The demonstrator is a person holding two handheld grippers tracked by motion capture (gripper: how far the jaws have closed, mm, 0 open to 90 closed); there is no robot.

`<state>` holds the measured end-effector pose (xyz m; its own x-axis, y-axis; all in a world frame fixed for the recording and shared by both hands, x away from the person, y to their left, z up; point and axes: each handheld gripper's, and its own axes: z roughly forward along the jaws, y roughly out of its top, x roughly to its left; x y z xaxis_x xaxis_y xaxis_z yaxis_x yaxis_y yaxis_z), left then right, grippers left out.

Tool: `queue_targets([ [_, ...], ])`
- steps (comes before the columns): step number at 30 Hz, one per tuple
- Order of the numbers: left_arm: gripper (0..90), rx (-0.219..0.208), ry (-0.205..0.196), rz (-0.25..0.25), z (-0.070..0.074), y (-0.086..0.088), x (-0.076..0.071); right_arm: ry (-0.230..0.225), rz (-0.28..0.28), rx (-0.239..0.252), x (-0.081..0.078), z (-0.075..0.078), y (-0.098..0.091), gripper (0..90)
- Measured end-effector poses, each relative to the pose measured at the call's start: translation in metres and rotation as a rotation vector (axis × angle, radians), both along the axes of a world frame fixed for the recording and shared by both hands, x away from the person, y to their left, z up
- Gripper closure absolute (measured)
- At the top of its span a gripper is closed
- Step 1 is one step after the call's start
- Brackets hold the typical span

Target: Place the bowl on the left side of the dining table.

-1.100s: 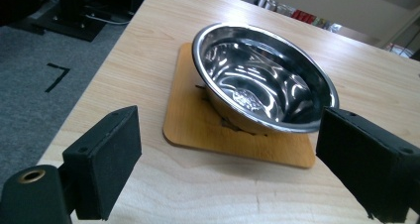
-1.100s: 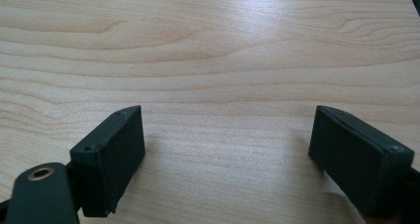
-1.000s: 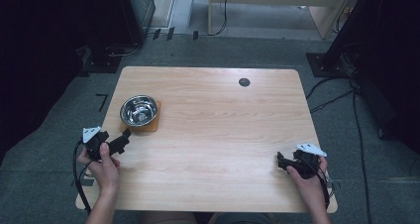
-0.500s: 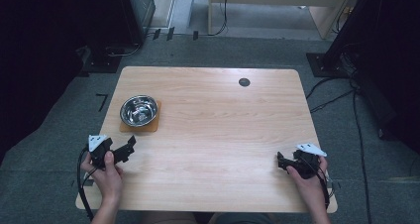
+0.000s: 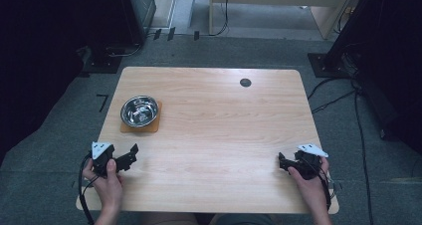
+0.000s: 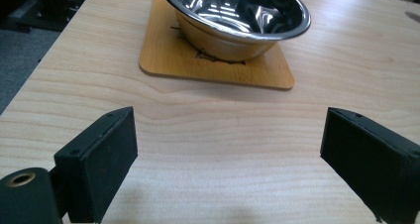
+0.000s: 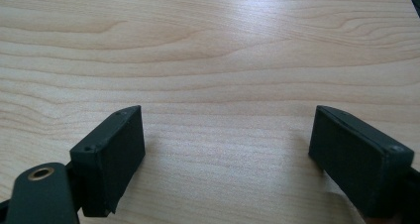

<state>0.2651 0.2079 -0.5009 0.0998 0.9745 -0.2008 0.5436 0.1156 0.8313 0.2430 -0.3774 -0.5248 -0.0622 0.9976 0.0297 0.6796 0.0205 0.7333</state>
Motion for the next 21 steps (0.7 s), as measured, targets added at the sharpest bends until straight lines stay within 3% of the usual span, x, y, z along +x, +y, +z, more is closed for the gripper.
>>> queue_targets([
  [6,7.3,0.012,0.002,-0.022,-0.002,0.002,-0.006,0.000,0.000,0.000,0.000,0.000,0.000,13.5],
  [8,0.2,0.013,0.008,-0.063,-0.004,0.004,-0.008,0.000,0.000,0.000,0.000,0.000,0.000,13.5],
  [21,0.2,0.053,0.029,-0.047,-0.009,0.021,-0.020,0.000,0.000,0.000,0.000,0.000,0.000,13.6],
])
